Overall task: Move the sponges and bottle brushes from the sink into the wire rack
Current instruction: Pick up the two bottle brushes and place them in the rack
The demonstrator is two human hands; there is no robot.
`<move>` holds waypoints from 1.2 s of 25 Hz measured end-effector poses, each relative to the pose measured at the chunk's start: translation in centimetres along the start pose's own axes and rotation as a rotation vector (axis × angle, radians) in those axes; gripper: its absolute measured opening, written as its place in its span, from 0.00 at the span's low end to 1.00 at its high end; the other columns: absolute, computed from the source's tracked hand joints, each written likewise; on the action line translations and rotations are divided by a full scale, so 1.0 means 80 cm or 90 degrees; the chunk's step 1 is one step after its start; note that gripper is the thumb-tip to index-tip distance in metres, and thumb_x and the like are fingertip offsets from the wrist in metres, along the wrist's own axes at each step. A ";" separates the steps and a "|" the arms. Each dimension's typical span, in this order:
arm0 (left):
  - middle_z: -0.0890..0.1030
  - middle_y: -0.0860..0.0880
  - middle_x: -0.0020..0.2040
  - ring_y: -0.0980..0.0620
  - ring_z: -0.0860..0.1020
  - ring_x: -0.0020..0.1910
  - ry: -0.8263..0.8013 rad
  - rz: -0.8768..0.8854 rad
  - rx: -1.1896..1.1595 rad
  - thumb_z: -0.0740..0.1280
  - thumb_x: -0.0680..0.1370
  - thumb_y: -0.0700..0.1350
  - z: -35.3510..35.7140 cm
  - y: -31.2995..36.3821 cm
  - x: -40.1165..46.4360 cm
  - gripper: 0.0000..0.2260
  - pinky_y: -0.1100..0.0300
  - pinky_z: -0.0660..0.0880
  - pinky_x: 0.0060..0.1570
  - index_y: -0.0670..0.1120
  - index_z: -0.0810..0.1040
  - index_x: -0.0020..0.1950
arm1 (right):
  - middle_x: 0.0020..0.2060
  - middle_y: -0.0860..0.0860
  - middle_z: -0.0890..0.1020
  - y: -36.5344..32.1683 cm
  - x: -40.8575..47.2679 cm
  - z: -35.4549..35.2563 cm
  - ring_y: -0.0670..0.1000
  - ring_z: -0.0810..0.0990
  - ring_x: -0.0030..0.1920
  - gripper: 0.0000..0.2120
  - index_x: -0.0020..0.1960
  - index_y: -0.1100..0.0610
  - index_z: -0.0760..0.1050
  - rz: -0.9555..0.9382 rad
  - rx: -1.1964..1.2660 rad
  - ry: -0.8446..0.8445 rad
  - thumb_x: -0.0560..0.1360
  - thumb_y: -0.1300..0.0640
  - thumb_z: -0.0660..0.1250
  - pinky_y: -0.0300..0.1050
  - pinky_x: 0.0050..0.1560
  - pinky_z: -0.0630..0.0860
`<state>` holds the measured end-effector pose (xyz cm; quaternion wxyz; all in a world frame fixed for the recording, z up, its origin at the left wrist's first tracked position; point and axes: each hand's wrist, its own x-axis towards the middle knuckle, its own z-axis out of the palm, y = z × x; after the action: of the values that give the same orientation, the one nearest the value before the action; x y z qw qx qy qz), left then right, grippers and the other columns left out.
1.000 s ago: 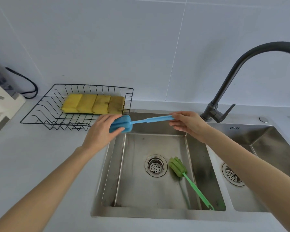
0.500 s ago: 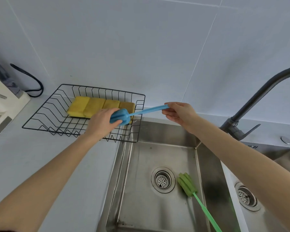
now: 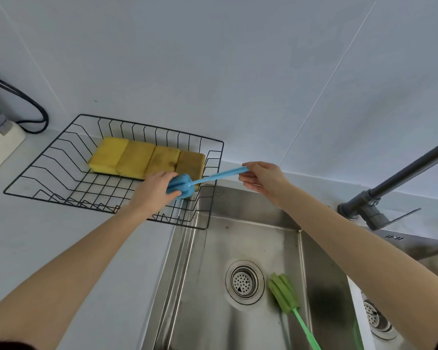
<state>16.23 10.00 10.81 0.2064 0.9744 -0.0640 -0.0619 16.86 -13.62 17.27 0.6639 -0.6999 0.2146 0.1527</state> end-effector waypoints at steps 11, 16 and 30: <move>0.69 0.43 0.68 0.43 0.68 0.66 -0.072 -0.038 0.073 0.64 0.75 0.51 -0.007 0.021 -0.007 0.27 0.47 0.68 0.64 0.45 0.60 0.72 | 0.48 0.56 0.79 0.006 -0.009 -0.012 0.53 0.79 0.43 0.21 0.71 0.60 0.62 0.005 -0.085 0.010 0.79 0.62 0.59 0.42 0.44 0.78; 0.68 0.45 0.71 0.45 0.69 0.67 -0.047 -0.016 0.088 0.58 0.78 0.51 -0.030 0.045 -0.025 0.24 0.46 0.65 0.65 0.45 0.60 0.72 | 0.57 0.60 0.75 0.002 -0.039 -0.027 0.54 0.75 0.51 0.26 0.74 0.60 0.55 -0.004 -0.211 0.003 0.78 0.61 0.60 0.49 0.64 0.72; 0.66 0.48 0.73 0.48 0.66 0.70 -0.062 0.227 0.114 0.59 0.77 0.53 -0.005 0.188 -0.096 0.25 0.50 0.60 0.70 0.48 0.59 0.72 | 0.69 0.58 0.71 0.069 -0.140 -0.120 0.58 0.70 0.68 0.27 0.75 0.60 0.58 -0.059 -0.490 0.036 0.78 0.55 0.59 0.46 0.66 0.66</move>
<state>7.23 -2.31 18.03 0.1235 0.9579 -0.2510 -0.0655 3.77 -22.24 18.76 0.3531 -0.9106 0.1278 0.1726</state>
